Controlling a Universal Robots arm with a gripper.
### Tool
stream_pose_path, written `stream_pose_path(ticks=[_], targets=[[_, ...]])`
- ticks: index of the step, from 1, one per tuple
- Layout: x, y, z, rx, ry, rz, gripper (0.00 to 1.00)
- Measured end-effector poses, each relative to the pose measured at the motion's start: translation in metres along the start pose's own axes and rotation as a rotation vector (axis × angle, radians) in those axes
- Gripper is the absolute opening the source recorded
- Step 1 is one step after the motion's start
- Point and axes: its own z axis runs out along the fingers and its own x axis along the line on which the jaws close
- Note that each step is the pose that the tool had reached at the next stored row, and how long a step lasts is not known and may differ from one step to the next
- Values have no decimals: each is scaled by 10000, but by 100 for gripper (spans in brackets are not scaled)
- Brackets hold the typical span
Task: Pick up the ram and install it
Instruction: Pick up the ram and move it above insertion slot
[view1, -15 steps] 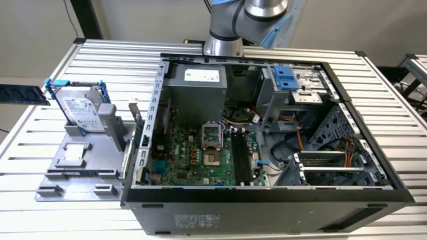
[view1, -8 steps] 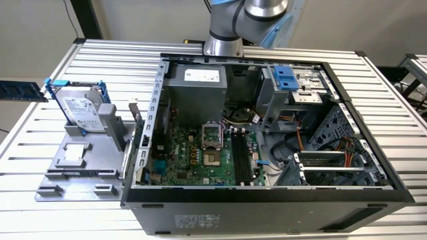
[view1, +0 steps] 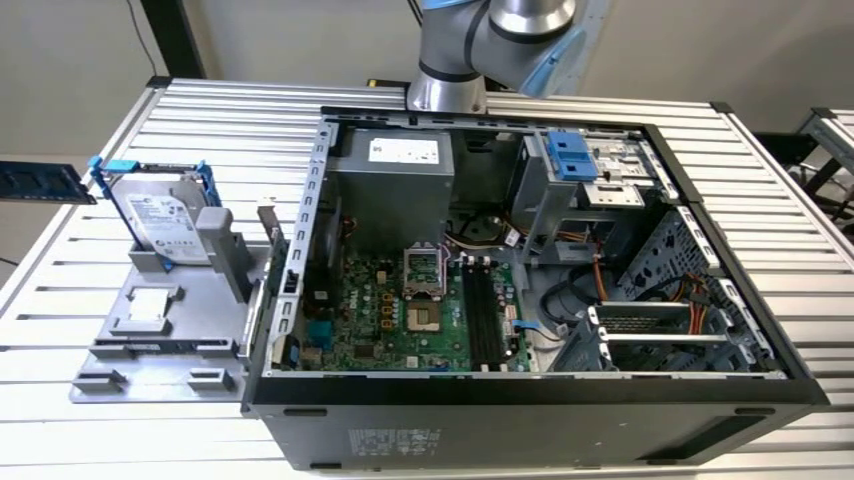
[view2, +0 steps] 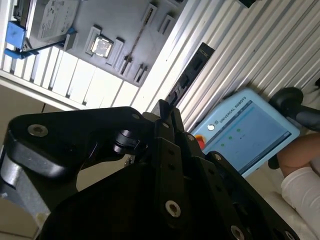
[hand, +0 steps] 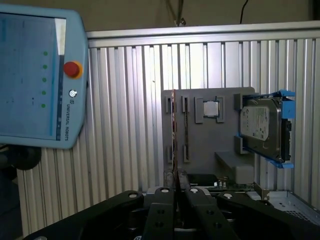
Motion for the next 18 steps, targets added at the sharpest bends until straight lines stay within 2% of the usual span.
stream_pose_path(ticks=[5, 10, 15, 18], targets=[[-2, -25, -2, -1, 2, 0, 0], [-6, -79, -2, -1, 2, 1, 0], [-17, -157, -3, -2, 2, 1, 0], [-27, -224, -3, -5, 1, 1, 0]])
